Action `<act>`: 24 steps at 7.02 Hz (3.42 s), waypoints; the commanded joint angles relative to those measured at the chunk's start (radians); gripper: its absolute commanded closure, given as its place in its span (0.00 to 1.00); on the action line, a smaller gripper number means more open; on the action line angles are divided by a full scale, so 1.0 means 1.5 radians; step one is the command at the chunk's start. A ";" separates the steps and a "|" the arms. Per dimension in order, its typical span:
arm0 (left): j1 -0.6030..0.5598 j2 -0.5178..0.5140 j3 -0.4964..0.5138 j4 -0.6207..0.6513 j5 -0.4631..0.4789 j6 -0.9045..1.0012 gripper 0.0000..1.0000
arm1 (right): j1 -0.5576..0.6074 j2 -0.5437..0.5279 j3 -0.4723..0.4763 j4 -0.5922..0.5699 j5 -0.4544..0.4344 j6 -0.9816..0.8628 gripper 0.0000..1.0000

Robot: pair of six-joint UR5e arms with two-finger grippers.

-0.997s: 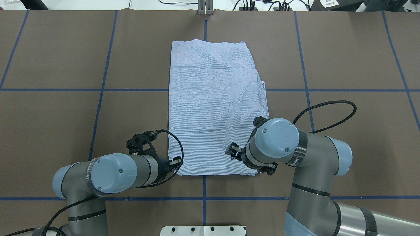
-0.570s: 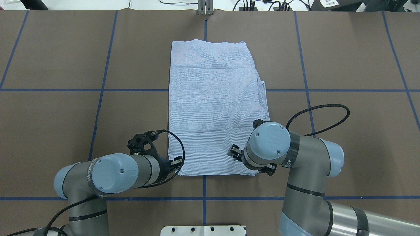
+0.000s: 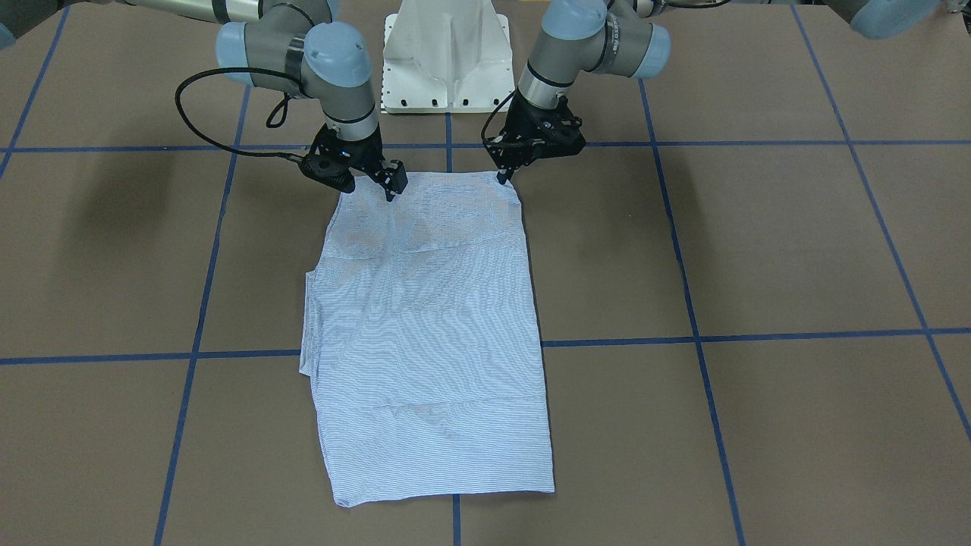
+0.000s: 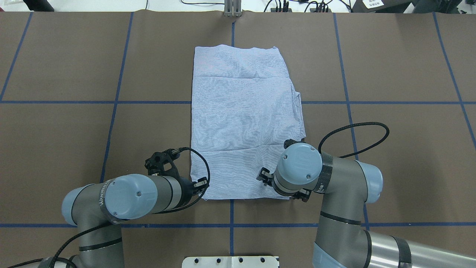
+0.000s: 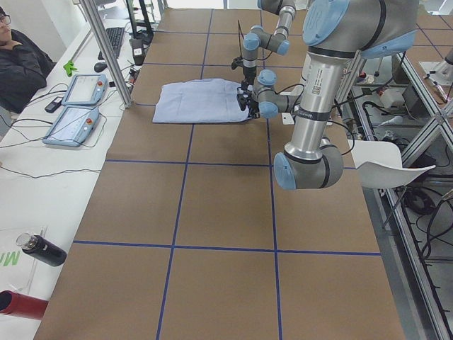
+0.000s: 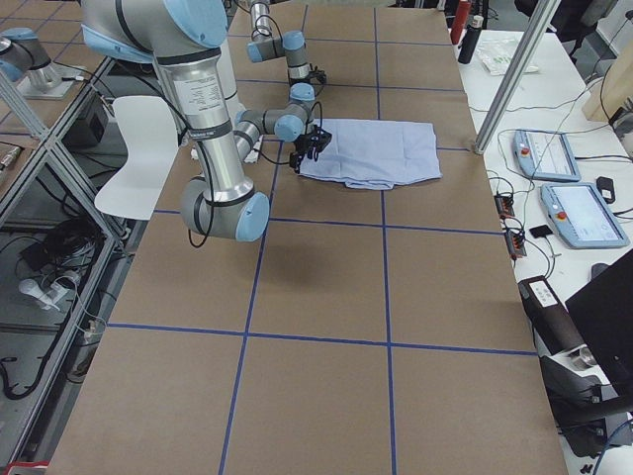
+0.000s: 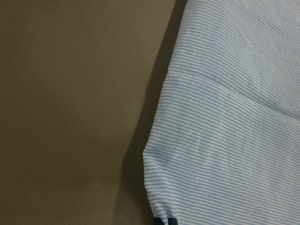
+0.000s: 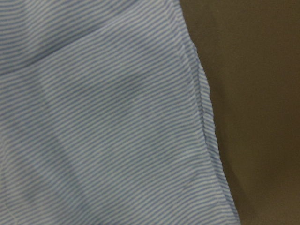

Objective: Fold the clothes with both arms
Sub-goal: 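Grasp the near corners of the shirt with both grippers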

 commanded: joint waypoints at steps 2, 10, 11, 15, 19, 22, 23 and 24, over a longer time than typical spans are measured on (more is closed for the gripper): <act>-0.001 0.000 0.002 0.000 0.000 0.000 1.00 | 0.000 -0.006 0.005 -0.008 0.004 0.002 0.00; 0.000 0.000 0.003 0.000 0.001 0.000 1.00 | -0.002 -0.006 0.005 -0.027 0.004 0.002 0.00; 0.000 0.000 0.003 0.000 0.001 0.000 1.00 | -0.002 -0.007 0.005 -0.027 0.005 0.002 0.00; -0.004 0.000 0.003 0.000 0.001 0.001 1.00 | -0.003 -0.006 0.006 -0.027 0.005 0.003 0.35; -0.005 0.001 0.003 0.000 0.001 0.005 1.00 | -0.002 0.000 0.013 -0.027 0.006 0.002 0.71; -0.006 0.001 0.004 0.000 0.001 0.007 1.00 | 0.008 0.002 0.027 -0.027 0.004 0.004 1.00; -0.006 0.001 0.002 0.000 0.001 0.007 1.00 | 0.009 0.001 0.039 -0.028 0.003 0.013 1.00; -0.006 0.000 -0.003 0.000 0.000 0.007 1.00 | 0.008 0.001 0.039 -0.027 0.003 0.031 1.00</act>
